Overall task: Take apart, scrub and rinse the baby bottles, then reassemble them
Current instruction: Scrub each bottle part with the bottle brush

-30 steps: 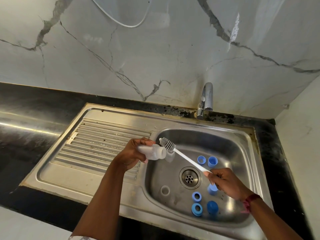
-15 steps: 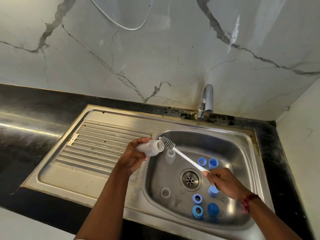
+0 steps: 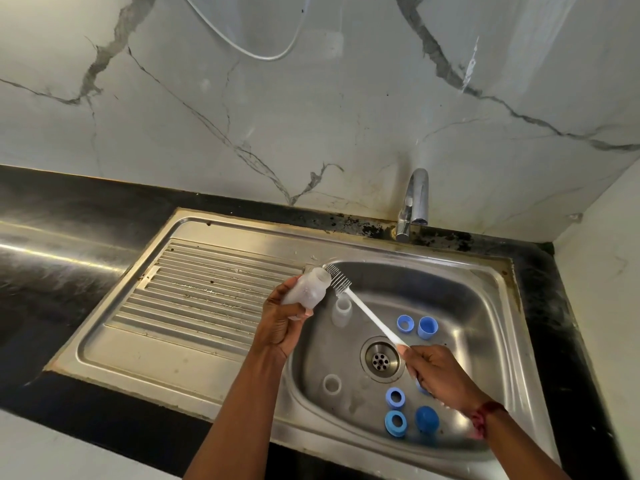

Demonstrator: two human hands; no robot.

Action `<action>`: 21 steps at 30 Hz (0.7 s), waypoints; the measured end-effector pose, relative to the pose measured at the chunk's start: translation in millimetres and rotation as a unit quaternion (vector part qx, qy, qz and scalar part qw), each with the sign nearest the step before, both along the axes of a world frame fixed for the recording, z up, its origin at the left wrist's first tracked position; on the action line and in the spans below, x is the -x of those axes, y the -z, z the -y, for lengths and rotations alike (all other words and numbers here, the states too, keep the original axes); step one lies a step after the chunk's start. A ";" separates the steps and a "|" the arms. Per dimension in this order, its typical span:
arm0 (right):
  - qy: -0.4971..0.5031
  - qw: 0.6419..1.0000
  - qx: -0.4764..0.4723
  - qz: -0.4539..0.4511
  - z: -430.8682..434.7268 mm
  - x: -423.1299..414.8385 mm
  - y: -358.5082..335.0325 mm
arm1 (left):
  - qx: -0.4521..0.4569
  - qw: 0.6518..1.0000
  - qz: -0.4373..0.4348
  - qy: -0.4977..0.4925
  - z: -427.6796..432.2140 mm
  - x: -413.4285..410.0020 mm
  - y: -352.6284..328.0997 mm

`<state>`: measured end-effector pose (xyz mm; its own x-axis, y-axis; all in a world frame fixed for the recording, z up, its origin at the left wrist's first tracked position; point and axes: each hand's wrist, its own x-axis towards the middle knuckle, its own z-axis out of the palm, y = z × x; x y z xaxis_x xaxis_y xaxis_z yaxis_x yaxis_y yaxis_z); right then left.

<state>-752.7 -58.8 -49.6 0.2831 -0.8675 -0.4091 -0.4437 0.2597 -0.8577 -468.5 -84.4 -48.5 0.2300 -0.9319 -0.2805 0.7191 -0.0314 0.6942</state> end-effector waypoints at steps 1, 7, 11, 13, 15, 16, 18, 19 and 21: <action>0.001 1.000 -0.006 -0.003 -1.0 -1.2 -1.1 | -0.002 1.000 0.005 -0.006 0.8 0.8 -2.0; 0.011 0.999 -0.035 -0.005 -7.5 -7.8 -11.2 | -0.027 0.996 0.074 -0.050 5.5 5.3 -5.5; 0.031 0.997 -0.065 0.002 -12.3 -11.2 -14.4 | -0.054 0.968 0.228 -0.085 6.3 13.8 -10.6; 0.039 0.996 -0.076 -0.001 -15.9 -13.4 -12.9 | -0.048 0.941 0.321 -0.091 8.0 19.1 -10.9; 0.045 0.996 -0.080 0.002 -19.4 -16.6 -12.5 | -0.039 0.897 0.431 -0.087 10.8 23.1 -10.7; 0.047 0.995 -0.084 0.008 -20.5 -18.5 -13.6 | -0.037 0.864 0.495 -0.088 12.8 24.4 -9.8; 0.050 0.994 -0.091 0.019 -21.7 -21.8 -16.2 | -0.030 0.794 0.600 -0.095 15.9 27.8 -5.8; 0.050 0.994 -0.091 0.018 -21.9 -23.0 -17.3 | -0.023 0.763 0.637 -0.103 16.4 30.0 -2.5; 0.051 0.995 -0.086 0.009 -21.9 -23.4 -18.3 | -0.010 0.726 0.678 -0.115 15.6 33.4 0.9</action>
<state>-729.3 -36.9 -31.2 0.2065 -0.8094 -0.5498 -0.3929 0.4460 -0.8042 -501.9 -100.0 -49.5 0.4555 -0.8245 0.3358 -0.6370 -0.0383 0.7699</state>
